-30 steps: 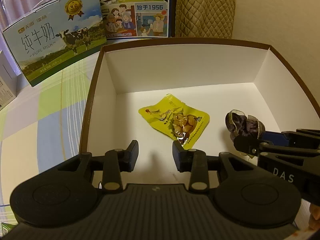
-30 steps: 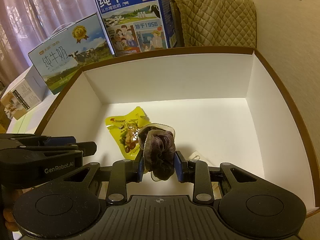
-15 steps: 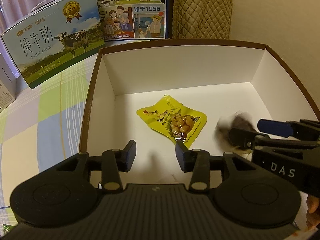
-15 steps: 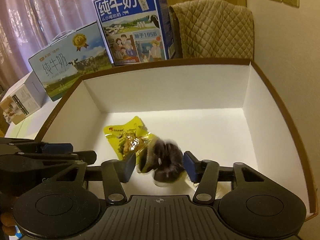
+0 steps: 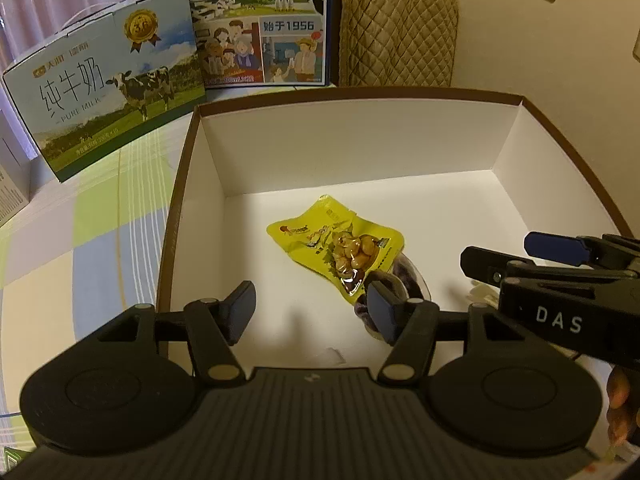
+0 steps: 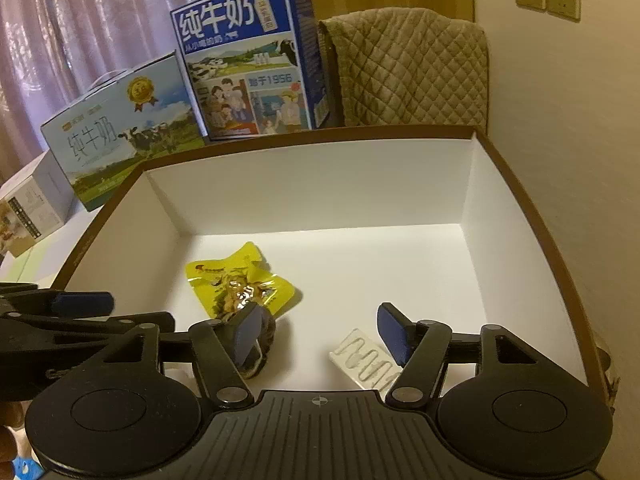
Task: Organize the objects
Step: 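Open the left tool to drop the pill bottle while the right tool releases the scrunchie, then withdraw both tools from the box toward the remaining table items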
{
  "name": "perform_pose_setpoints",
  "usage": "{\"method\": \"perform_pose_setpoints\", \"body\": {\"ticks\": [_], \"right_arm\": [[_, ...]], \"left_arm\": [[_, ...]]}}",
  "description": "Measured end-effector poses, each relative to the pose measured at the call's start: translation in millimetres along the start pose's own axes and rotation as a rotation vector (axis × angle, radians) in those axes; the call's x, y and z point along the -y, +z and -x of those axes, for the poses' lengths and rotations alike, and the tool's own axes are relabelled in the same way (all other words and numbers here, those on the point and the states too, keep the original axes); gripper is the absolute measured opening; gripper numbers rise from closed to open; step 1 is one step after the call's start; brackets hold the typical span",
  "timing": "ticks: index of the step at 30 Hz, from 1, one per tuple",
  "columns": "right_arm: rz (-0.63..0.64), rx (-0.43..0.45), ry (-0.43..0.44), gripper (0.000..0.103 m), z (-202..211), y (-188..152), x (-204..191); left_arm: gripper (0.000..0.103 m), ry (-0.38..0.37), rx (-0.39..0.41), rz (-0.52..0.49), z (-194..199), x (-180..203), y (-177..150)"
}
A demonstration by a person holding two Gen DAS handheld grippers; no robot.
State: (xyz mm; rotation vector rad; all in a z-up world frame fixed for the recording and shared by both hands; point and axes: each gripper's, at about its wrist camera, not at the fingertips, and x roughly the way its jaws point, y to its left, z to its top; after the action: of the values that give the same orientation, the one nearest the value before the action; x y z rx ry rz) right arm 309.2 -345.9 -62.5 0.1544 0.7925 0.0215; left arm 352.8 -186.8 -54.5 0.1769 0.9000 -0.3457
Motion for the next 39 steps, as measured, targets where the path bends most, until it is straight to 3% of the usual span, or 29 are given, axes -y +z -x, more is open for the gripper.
{"method": "perform_pose_setpoints", "body": {"ticks": [10, 18, 27, 39], "right_arm": [[-0.018, 0.048, -0.025, 0.066, 18.1, 0.3, 4.6], [-0.004, 0.098, 0.002, 0.068, 51.2, 5.0, -5.1], [0.013, 0.156, 0.053, 0.075, 100.2, 7.7, -26.1], [0.091, 0.141, 0.155, 0.082, 148.2, -27.9, -66.6]], "left_arm": [[0.077, -0.01, 0.036, 0.019, 29.4, -1.1, -3.4], [0.085, 0.007, 0.068, 0.049, 67.1, -9.8, -12.8], [0.09, 0.043, 0.107, 0.086, 119.2, -27.9, -31.6], [0.092, 0.08, 0.148, 0.145, 182.0, -46.4, -74.7]]}}
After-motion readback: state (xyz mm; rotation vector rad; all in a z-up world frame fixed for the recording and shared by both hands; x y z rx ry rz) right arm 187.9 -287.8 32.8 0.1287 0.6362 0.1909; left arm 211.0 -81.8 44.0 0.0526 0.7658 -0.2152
